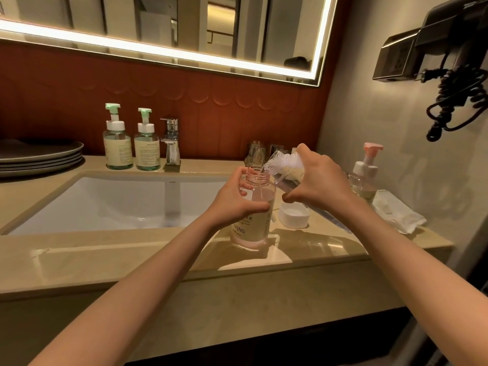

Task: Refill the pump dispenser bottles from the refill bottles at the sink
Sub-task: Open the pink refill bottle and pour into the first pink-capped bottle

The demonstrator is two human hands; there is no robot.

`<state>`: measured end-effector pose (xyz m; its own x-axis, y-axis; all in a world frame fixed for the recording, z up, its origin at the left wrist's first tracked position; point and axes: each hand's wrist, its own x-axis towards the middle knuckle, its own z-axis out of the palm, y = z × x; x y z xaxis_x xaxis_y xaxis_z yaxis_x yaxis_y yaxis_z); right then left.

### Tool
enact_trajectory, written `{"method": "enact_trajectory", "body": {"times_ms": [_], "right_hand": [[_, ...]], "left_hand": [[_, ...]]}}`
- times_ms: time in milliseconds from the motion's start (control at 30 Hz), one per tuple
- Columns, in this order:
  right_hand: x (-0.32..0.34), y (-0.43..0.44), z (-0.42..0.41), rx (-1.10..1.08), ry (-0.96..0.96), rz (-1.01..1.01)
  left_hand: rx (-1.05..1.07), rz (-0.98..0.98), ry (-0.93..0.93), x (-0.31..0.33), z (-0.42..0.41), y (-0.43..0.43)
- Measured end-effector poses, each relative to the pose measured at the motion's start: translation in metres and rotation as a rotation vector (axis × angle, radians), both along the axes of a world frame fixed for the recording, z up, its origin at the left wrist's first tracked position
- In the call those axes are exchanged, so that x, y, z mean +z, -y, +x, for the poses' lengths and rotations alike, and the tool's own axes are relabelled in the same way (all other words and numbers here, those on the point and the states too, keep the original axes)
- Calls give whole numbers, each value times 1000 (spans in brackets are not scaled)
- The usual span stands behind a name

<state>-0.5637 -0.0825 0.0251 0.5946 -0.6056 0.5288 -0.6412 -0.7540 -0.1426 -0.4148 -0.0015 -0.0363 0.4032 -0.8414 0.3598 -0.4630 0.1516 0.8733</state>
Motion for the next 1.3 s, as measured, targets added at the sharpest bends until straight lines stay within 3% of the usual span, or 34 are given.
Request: {"method": "enact_trajectory", "body": {"times_ms": [1300], "right_hand": [[8,-5,0,-23,-81,-56]], "left_hand": [[1,0,-33,2,-4,-1]]}}
